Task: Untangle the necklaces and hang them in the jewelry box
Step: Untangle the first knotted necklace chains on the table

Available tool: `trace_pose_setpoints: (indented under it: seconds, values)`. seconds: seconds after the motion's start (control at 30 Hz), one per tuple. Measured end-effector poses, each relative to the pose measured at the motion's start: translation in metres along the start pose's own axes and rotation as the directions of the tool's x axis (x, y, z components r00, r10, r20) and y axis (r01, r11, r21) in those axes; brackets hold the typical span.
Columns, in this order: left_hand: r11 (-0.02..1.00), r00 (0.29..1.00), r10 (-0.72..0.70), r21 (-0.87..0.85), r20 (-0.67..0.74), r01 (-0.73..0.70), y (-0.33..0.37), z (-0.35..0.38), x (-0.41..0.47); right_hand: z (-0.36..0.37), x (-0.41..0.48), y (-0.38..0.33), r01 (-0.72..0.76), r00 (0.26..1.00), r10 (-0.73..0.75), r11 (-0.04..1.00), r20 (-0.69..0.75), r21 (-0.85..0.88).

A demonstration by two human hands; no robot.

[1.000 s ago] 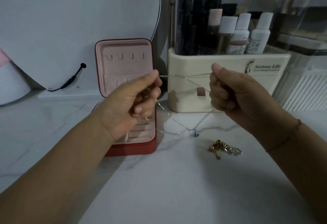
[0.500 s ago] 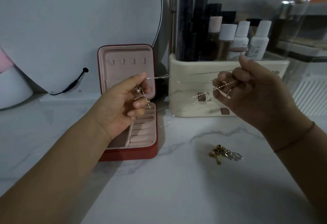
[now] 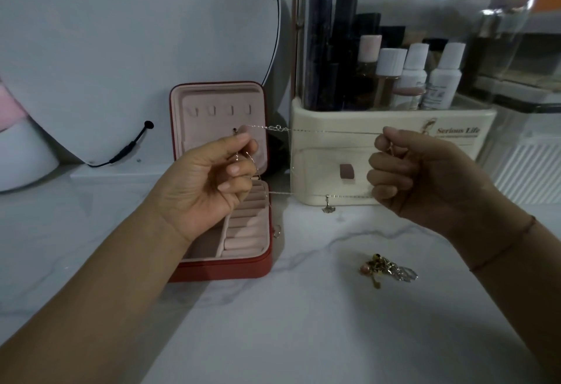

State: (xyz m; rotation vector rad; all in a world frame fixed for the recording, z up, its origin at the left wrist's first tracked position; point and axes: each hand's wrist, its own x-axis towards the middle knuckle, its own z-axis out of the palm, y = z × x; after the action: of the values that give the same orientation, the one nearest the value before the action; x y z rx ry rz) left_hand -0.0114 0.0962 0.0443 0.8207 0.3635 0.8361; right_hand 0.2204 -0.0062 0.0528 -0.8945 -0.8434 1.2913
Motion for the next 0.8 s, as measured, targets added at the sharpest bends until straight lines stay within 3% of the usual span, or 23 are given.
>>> trace_pose_setpoints:
  seconds: [0.1, 0.43, 0.67, 0.8]
  values:
    - [0.999, 0.997, -0.005, -0.045, 0.078, 0.009, 0.000, -0.001, -0.001, -0.001, 0.001, 0.002, -0.028, 0.999, 0.028, 0.999, 0.021, -0.017]
    - [1.000, 0.989, -0.017, 0.027, 0.147, 0.013, 0.001, 0.005, -0.004, 0.002, 0.001, 0.008, -0.114, 0.989, 0.130, 0.976, 0.073, -0.187]
    - [0.964, 0.986, -0.083, 0.261, 0.148, 0.042, -0.010, 0.012, -0.009, 0.003, 0.001, 0.017, -0.013, 0.905, 0.069, 0.991, 0.420, -0.135]
    - [0.931, 0.986, -0.129, 0.356, 0.101, 0.085, -0.019, 0.015, -0.009, 0.007, -0.001, 0.005, -0.002, 0.849, 0.048, 0.996, 0.527, -0.088]
